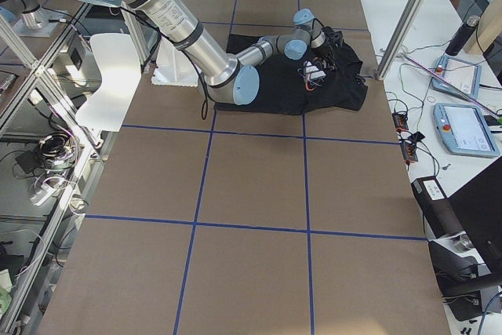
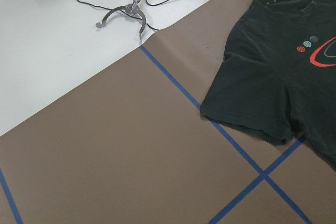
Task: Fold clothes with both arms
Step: 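Fold the sleeve nearest the right gripper inward over the shirt body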
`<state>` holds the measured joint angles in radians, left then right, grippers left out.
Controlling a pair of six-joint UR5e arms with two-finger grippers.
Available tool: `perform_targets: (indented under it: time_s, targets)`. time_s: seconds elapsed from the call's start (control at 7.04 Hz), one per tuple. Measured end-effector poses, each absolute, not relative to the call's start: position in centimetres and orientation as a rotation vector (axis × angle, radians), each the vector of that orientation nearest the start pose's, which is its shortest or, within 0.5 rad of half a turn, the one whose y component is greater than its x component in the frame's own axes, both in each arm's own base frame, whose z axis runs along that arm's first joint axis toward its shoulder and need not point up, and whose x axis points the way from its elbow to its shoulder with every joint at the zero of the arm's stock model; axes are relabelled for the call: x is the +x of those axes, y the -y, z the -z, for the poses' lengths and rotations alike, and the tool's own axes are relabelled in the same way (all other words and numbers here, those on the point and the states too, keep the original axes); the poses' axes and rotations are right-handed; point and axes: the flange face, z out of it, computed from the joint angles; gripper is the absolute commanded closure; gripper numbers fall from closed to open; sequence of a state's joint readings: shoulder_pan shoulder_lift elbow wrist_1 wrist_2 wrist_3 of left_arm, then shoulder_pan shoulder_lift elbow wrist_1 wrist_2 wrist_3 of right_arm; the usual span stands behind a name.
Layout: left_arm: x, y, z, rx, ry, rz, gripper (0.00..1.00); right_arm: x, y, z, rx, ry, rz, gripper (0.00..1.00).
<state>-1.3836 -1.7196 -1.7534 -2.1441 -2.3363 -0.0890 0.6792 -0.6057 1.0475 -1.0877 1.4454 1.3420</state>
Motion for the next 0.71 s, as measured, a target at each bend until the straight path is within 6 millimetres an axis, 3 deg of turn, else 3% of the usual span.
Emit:
perform_targets:
  time_s: [0.43, 0.71]
  targets:
    - [4.2, 55.9, -42.1, 0.753, -0.826, -0.432, 0.0, -55.4, 65.2, -21.6, 0.493, 0.797, -0.466, 0.0]
    - [4.8, 57.0, -42.9, 0.765, -0.823, -0.393, 0.0, -50.6, 67.1, -23.1, 0.422, 0.804, -0.327, 0.0]
